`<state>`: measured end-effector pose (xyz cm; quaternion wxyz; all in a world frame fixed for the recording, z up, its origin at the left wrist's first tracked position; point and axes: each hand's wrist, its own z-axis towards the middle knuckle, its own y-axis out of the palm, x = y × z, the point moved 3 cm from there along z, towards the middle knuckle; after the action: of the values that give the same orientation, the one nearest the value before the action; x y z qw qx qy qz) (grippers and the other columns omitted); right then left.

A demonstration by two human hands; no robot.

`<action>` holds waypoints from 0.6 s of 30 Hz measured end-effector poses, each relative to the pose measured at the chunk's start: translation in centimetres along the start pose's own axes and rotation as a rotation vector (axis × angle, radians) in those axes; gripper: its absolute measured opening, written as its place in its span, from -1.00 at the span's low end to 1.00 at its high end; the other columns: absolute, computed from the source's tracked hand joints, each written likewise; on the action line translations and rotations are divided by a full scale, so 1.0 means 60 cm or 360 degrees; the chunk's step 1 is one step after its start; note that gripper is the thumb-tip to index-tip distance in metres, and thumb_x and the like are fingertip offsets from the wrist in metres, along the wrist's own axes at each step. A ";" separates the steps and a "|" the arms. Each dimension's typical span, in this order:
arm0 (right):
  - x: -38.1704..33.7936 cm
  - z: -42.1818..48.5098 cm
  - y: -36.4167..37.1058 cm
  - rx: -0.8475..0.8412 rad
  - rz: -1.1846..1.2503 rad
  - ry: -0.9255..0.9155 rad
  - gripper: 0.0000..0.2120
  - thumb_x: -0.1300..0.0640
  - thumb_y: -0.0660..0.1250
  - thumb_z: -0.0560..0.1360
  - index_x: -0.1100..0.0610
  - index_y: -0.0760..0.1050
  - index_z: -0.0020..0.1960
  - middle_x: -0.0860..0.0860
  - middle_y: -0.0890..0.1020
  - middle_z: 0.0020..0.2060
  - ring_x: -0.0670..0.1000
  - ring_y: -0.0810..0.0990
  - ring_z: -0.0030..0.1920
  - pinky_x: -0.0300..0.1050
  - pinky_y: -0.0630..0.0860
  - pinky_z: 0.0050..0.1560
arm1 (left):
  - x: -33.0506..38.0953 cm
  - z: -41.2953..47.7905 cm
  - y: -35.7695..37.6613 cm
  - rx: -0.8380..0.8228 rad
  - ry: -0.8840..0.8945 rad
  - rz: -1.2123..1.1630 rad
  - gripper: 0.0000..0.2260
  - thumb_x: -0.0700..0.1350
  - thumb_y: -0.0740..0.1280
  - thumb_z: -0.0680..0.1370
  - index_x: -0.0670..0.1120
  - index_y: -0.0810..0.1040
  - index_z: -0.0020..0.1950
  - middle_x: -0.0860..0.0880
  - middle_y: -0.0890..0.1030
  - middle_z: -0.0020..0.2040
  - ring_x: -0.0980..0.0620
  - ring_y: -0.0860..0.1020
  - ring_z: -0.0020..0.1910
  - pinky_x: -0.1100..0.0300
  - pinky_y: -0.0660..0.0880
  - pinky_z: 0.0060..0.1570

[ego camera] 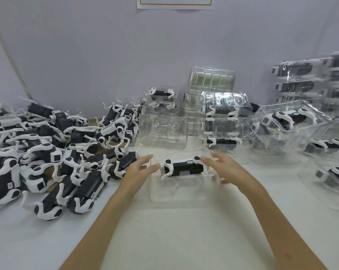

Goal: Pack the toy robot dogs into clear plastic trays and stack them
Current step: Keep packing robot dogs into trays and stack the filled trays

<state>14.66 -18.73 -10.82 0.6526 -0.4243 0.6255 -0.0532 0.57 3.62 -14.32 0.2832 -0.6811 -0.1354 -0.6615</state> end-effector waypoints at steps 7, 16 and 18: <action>-0.092 -0.072 0.058 0.0340 -0.0005 -0.1244 -0.59 -0.01 0.36 0.54 -0.11 0.49 0.38 -0.18 0.47 0.37 -0.21 0.39 0.38 -0.09 0.33 0.43 | 0.003 -0.006 0.020 -0.0058 0.0134 0.0055 -0.83 0.05 0.27 0.63 0.16 0.56 0.21 0.17 0.63 0.13 0.18 0.61 0.06 0.15 0.52 0.07; -0.056 -0.066 0.078 -0.0011 -0.1045 -0.0883 -0.55 -0.11 0.16 0.64 -0.14 0.27 0.52 -0.08 0.11 0.60 0.00 0.19 0.54 -0.04 0.03 0.50 | -0.006 -0.006 0.034 -0.0153 0.0127 0.0037 -0.75 -0.14 0.13 0.70 -0.08 0.61 0.08 -0.15 0.64 0.10 -0.04 0.68 -0.13 0.30 0.57 -0.04; -0.033 -0.078 0.053 -0.0002 -0.0999 -0.0805 -0.58 -0.06 0.18 0.65 -0.13 0.30 0.50 -0.12 0.12 0.59 -0.03 0.20 0.53 -0.03 0.11 0.47 | -0.004 -0.006 0.035 -0.0152 0.0153 0.0080 -0.77 -0.15 0.15 0.70 -0.04 0.61 0.07 -0.14 0.63 0.10 0.01 0.67 -0.17 0.31 0.56 -0.05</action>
<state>8.73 -17.78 -10.60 0.7377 -0.5948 0.2852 -0.1434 1.42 1.76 -15.04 0.2731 -0.6644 -0.0729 -0.6919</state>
